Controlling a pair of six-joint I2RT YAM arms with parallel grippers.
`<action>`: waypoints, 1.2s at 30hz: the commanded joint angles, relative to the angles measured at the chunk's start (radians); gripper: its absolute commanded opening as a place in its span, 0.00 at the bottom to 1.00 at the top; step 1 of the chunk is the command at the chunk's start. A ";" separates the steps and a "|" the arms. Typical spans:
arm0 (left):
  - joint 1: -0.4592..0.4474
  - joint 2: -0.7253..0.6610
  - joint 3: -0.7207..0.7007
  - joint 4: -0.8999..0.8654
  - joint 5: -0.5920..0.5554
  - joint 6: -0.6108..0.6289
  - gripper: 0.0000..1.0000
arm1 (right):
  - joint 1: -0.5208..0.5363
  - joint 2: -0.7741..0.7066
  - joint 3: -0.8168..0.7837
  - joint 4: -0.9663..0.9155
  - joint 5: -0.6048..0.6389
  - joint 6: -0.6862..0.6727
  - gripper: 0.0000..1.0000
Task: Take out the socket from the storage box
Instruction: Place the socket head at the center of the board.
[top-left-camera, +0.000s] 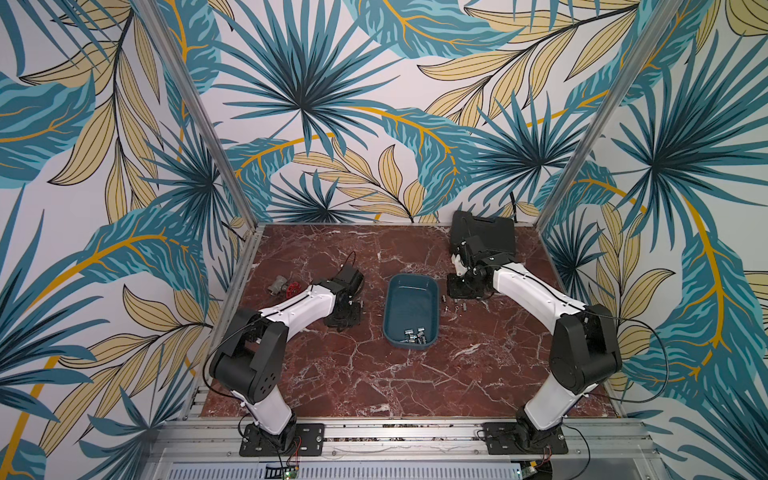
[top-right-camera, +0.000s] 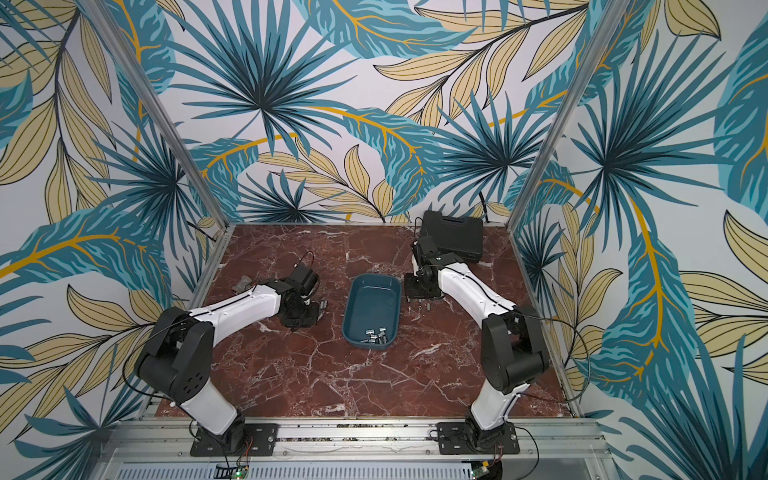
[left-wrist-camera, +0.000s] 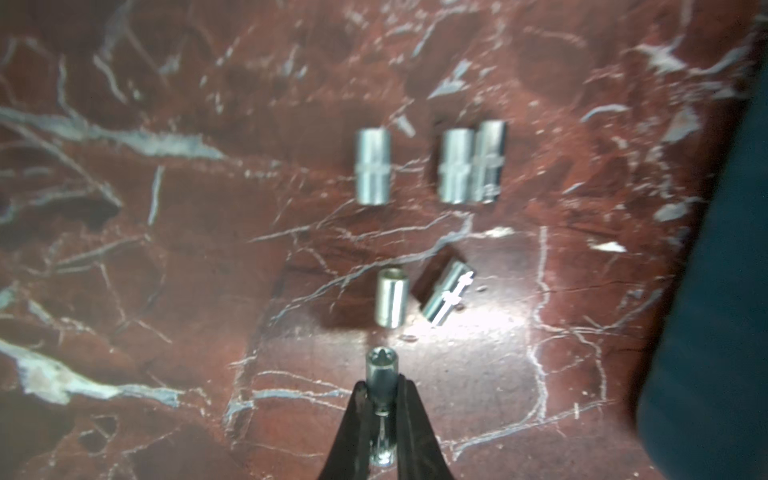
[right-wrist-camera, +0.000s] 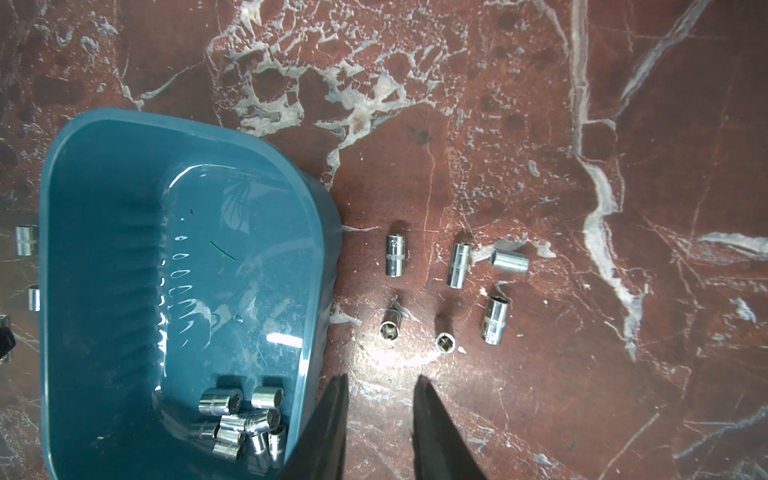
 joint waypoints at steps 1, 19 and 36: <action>0.026 -0.008 -0.027 0.047 0.008 -0.012 0.11 | -0.003 0.014 0.013 -0.009 -0.014 0.002 0.29; 0.080 0.104 0.053 0.058 0.026 0.071 0.15 | -0.003 -0.006 -0.022 -0.002 0.004 0.009 0.29; 0.094 0.100 0.071 0.058 0.012 0.089 0.22 | -0.004 -0.009 -0.017 -0.007 0.003 0.010 0.29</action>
